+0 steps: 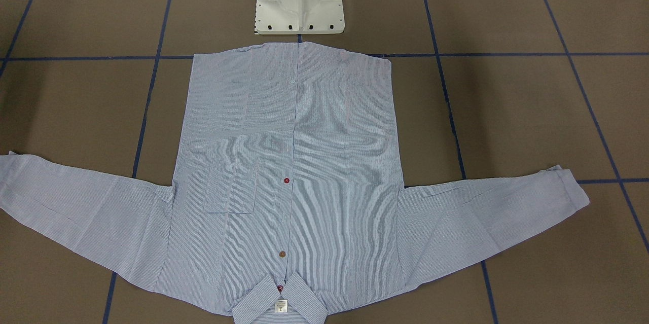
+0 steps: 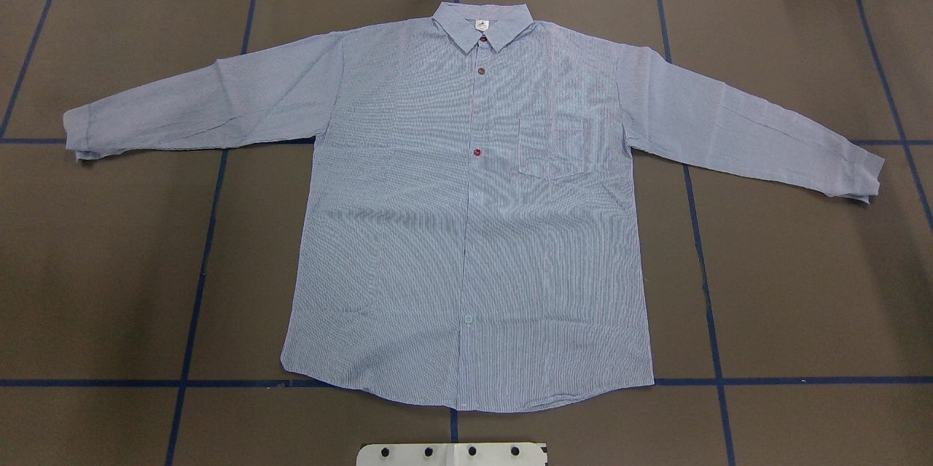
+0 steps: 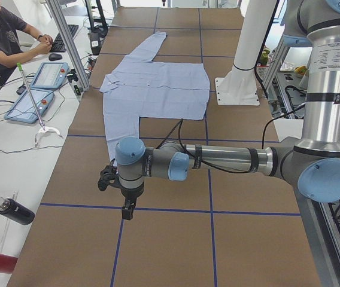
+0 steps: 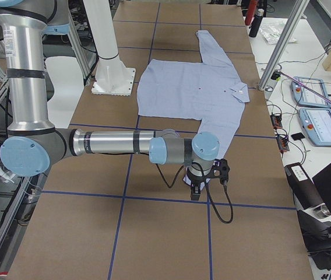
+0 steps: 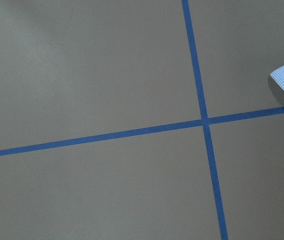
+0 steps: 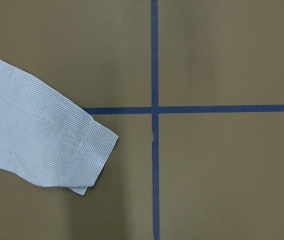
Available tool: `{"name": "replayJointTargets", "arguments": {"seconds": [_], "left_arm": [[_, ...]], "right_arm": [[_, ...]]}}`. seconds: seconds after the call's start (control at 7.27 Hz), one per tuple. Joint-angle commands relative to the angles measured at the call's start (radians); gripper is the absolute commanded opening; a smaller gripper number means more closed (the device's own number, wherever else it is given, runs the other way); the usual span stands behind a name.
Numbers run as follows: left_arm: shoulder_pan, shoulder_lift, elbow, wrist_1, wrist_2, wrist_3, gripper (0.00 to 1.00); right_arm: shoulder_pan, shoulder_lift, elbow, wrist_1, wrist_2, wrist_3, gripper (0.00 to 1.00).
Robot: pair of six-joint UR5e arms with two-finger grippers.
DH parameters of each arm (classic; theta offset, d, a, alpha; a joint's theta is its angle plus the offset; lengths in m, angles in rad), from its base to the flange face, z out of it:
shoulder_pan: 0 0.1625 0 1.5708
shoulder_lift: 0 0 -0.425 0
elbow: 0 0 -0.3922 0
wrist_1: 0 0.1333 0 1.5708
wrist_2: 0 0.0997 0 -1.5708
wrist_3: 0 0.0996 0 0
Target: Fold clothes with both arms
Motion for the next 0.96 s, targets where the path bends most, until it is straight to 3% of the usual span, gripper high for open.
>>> {"name": "replayJointTargets", "arguments": {"seconds": [0.0, 0.55, 0.83], "left_arm": [[0.0, 0.0, 0.001, 0.0, 0.0, 0.0, 1.0], [0.0, -0.003, -0.002, -0.012, 0.0, 0.002, 1.0], [0.003, -0.04, -0.004, -0.037, 0.0, 0.002, 1.0]], "right_arm": [[0.0, 0.003, 0.0, 0.001, -0.001, -0.012, 1.0], [-0.002, 0.009, 0.0, 0.005, 0.002, 0.002, 1.0], [-0.09, 0.012, -0.007, 0.151, -0.005, -0.001, 1.0]]}}
